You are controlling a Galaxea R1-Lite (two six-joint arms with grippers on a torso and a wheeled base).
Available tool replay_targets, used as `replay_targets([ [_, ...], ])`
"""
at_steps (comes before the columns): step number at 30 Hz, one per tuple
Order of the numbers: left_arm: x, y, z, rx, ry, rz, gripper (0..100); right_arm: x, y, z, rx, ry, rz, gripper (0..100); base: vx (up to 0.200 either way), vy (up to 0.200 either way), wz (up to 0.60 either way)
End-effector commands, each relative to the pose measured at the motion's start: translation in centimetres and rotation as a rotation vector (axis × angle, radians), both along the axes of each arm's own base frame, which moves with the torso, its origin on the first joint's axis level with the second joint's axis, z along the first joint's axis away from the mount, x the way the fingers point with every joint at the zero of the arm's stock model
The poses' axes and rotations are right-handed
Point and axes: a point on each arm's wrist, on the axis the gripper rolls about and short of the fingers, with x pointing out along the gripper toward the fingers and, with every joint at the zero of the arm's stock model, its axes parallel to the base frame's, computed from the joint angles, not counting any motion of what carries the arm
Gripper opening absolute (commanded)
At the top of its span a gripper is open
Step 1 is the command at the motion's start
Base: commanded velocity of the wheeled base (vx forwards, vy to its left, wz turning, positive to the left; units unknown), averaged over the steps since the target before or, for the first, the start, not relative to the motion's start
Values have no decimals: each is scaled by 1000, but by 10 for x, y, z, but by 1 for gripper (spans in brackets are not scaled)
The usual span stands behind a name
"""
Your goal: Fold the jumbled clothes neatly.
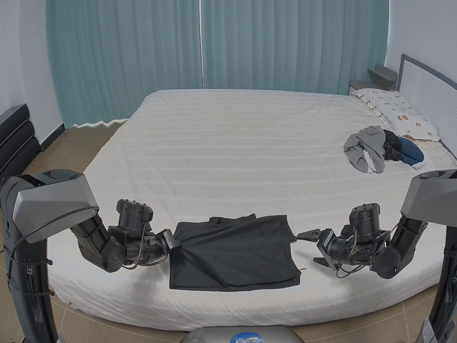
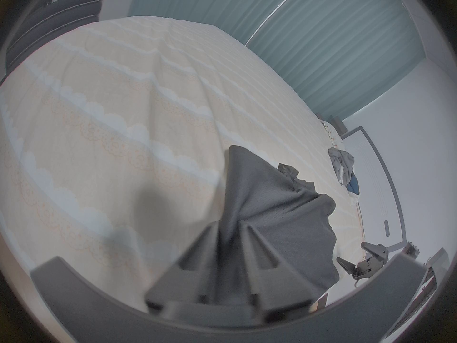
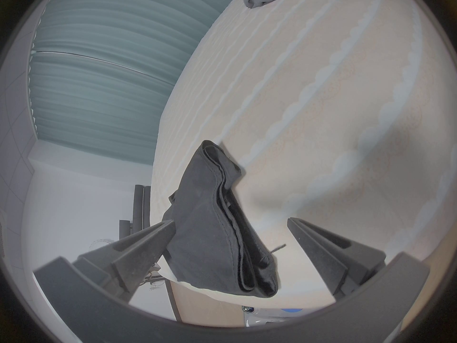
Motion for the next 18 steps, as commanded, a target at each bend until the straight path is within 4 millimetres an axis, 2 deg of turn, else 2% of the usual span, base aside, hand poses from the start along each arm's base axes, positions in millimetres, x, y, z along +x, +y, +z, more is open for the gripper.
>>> replay_targets([
  [1,-2,-3,6,-7,-12,-8,100,0,0,-1,-1,2,2,100,0,0,0],
  [9,3,-3,10,-54,-16,36,100,-3,2,-1,-8,6,13,100,0,0,0],
  [14,6,3,18,-69,-33,64,100,-6,4,-1,-12,7,21,100,0,0,0],
  [18,2,6,26,-70,-41,77,100,-14,16,2,-22,-1,65,100,0,0,0],
])
